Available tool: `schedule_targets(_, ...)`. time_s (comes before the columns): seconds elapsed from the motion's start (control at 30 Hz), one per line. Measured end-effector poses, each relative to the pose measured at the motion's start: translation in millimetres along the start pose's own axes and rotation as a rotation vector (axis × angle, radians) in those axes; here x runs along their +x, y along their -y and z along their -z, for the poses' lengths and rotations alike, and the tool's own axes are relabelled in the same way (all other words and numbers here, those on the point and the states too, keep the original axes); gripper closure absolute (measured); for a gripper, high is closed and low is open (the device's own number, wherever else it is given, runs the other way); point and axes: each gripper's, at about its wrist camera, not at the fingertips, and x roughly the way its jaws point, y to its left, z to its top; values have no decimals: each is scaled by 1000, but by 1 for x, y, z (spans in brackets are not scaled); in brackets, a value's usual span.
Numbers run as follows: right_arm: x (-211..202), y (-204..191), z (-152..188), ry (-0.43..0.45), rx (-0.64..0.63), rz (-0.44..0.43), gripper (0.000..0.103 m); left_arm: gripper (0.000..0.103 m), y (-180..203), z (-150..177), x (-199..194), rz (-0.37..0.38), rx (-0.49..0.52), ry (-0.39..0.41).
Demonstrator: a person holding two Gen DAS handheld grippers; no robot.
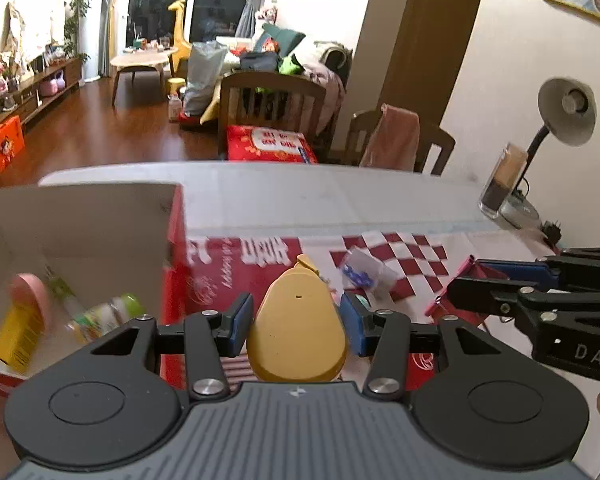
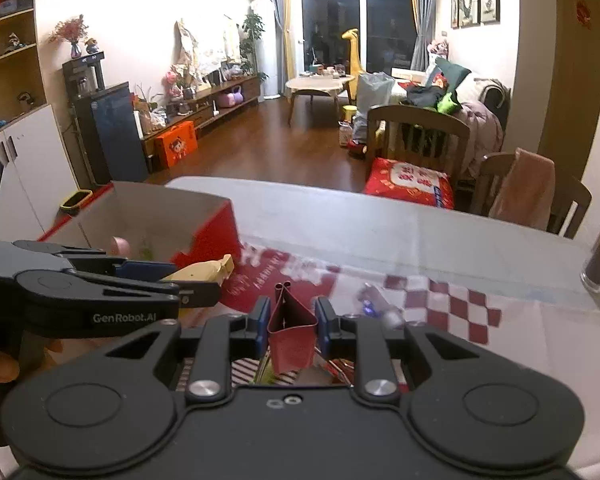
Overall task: Organize rigid objects
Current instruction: 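Carry the pear toy and pink clip into the box and open both grippers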
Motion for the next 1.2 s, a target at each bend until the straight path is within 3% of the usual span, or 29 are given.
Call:
schedule_targets(0.3,19,-56,-31,40,-31,-24,80,56,-54,-20,-27,-32,-6,47)
schedule_targets(0.37,27,-68,-36,41,-42,-30,80,73,-69,-23,-33,-42,-8,56)
schedule_targets(0.87,80,-122,-59,-10,-31,-55,80,73,-174,-24,-25,-136,-34,15)
schedule_targets(1.2,149,-160,-40,-140,-70,-77,80,73,-211,-8,-16,-153,-71,-47)
